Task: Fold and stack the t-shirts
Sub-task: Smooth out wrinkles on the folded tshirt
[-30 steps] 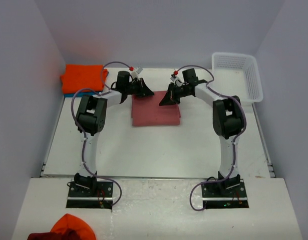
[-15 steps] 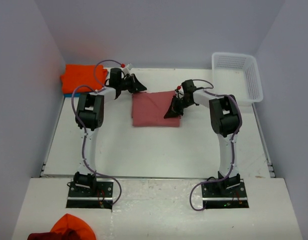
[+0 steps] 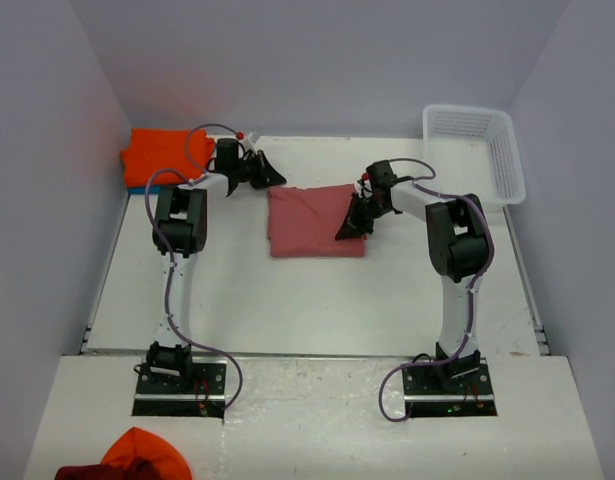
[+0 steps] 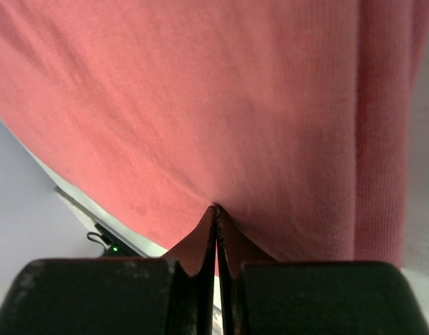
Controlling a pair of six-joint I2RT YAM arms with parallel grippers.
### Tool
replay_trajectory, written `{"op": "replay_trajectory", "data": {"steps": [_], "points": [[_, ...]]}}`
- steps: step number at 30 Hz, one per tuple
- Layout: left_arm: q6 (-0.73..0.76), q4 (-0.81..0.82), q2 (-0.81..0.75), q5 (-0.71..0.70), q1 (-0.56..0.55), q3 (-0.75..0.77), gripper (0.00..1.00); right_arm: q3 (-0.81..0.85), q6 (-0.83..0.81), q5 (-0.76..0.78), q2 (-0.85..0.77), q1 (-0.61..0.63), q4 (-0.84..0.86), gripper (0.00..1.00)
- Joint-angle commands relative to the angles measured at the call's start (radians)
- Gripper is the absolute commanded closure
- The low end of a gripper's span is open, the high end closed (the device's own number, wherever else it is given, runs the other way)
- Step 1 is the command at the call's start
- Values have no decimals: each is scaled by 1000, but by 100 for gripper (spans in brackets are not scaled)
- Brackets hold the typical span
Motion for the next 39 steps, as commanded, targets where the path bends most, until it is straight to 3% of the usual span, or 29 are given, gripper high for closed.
{"op": "replay_trajectory", "data": {"steps": [1,8,12,26,39], "points": [[63,-44,-69,-62,8,-37,100,10,-82,-19,-57,1,31,100],[116,-87,-317,-131,9,-128,100,6,-132,-81,-164,1,72,100],[107,-78,-412,-136,-5,-194,100,145,-147,-13,-154,-2,-27,100],[52,-13,-613,-285,-183,-579,100,648,-277,50,227,-45,-219,100],[57,-98,-690,-416,-207,-692,100,766,-250,125,353,-58,-342,100]]}}
